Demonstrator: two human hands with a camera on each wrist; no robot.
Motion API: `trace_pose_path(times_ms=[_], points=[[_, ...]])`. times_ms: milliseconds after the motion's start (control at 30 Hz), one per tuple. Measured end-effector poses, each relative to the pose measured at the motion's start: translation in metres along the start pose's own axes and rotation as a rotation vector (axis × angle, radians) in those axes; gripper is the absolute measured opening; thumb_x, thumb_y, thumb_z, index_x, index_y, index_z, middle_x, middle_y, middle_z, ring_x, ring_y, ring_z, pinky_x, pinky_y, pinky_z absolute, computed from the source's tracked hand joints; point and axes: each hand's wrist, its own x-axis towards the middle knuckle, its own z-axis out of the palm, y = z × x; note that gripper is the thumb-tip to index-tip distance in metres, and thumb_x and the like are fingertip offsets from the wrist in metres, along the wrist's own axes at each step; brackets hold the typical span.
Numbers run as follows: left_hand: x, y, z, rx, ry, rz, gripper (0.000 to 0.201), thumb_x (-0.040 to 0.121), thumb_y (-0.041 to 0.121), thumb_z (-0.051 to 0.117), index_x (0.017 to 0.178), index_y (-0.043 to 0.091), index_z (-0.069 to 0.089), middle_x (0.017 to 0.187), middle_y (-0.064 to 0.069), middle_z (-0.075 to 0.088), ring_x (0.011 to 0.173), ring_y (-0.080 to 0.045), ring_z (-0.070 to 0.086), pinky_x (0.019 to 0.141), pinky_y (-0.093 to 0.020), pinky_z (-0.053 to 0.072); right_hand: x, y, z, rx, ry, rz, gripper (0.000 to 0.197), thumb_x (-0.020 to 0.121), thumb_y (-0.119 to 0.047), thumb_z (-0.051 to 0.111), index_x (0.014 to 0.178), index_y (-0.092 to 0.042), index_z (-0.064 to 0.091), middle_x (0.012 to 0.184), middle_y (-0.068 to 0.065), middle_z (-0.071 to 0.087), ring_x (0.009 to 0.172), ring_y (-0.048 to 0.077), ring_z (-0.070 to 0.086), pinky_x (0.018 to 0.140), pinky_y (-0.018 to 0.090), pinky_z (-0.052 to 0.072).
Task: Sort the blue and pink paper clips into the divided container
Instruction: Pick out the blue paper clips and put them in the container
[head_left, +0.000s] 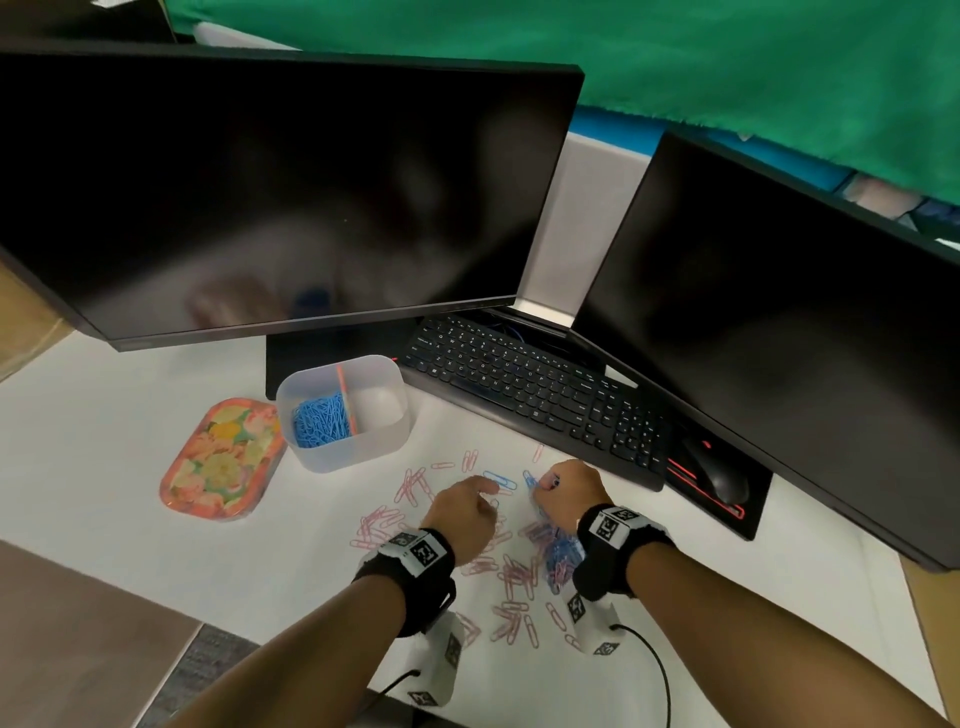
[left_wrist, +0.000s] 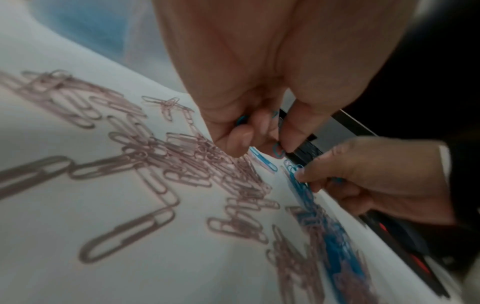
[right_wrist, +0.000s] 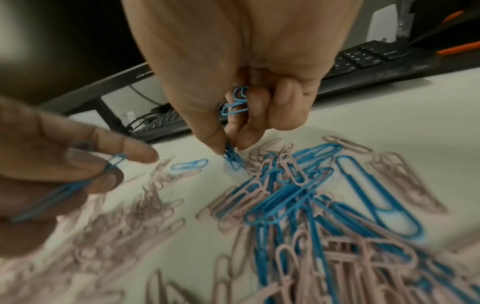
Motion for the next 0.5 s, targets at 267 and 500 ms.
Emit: trace_pose_path(times_ms=[267,500], points=[[0.009,0.020,-0.010,-0.779,-0.031,-0.221,0.029,0.091,-0.003,0.034,0.089,0.003,0.062,0.071,-0.012,0.047,0.054,-0.021,0.054,0.054,-0.028,0.045,-0.024,0.008,-0.024,0.818,-0.263,0.062,0.015,0.086,-0.012,0.066,0.074,-0.006,0.061,0.059,0.000,0.049,0.042,0.010,0.030,0.042,0.021,0.024],[0.000,0.044,0.000,-1.044,-0.123,-0.280,0.022,0.095,0.018,0.043,0.089,0.004,0.059,0.076,-0.009,0.056,0.061,-0.020,0.054,0.058,-0.030,0.044,-0.051,-0.011,-0.035,0.960,-0.349,0.003,0.011,0.088,-0.011,0.062,0.081,-0.004,0.057,0.046,-0.009,0.047,0.042,0.008,0.027,0.043,0.022,0.018]])
